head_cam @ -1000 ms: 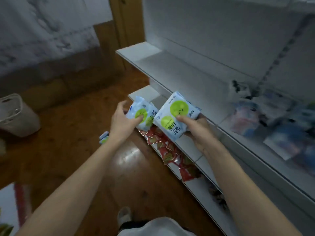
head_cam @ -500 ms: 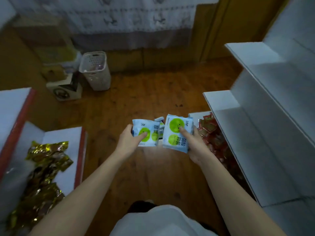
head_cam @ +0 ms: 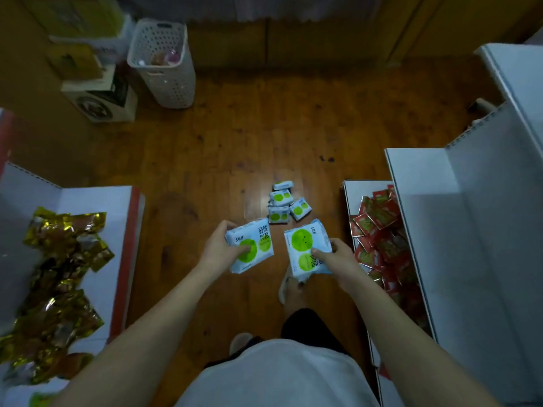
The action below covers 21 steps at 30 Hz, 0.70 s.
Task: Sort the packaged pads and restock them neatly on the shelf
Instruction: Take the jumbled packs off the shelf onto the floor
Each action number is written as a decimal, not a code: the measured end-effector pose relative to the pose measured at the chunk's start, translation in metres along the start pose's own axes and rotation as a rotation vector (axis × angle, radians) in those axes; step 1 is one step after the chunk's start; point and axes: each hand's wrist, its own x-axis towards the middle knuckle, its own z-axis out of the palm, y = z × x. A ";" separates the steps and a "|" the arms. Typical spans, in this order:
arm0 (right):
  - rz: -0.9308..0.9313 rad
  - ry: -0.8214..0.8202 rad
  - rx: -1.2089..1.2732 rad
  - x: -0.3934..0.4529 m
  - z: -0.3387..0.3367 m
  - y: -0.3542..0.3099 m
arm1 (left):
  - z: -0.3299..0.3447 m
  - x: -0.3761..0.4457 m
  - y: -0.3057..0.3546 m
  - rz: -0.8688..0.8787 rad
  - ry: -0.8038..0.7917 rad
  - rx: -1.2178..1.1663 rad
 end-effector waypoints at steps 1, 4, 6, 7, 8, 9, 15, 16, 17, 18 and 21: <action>0.006 -0.004 0.001 0.021 -0.003 -0.005 | 0.008 0.018 0.005 -0.008 0.005 0.016; 0.042 -0.004 -0.003 0.090 -0.013 -0.015 | 0.034 0.071 0.016 -0.060 0.035 0.061; 0.063 0.026 -0.088 0.136 -0.022 -0.014 | 0.057 0.105 0.021 -0.120 0.043 0.101; 0.074 0.046 -0.143 0.158 -0.027 -0.012 | 0.069 0.121 0.021 -0.153 0.036 0.119; 0.081 0.060 -0.197 0.182 -0.032 -0.009 | 0.083 0.139 0.020 -0.178 0.025 0.136; 0.086 0.064 -0.251 0.208 -0.037 -0.006 | 0.096 0.161 0.018 -0.198 0.012 0.150; 0.111 -0.013 -0.498 0.370 -0.050 0.039 | 0.184 0.301 -0.019 -0.270 -0.036 0.146; 0.119 -0.046 -0.549 0.400 -0.048 0.050 | 0.200 0.327 -0.031 -0.281 -0.042 0.133; 0.122 -0.082 -0.605 0.431 -0.045 0.064 | 0.216 0.355 -0.044 -0.285 -0.045 0.123; 0.125 -0.109 -0.664 0.463 -0.040 0.078 | 0.233 0.383 -0.058 -0.277 -0.048 0.125; 0.134 -0.115 -0.800 0.550 -0.025 0.121 | 0.284 0.465 -0.100 -0.239 -0.060 0.135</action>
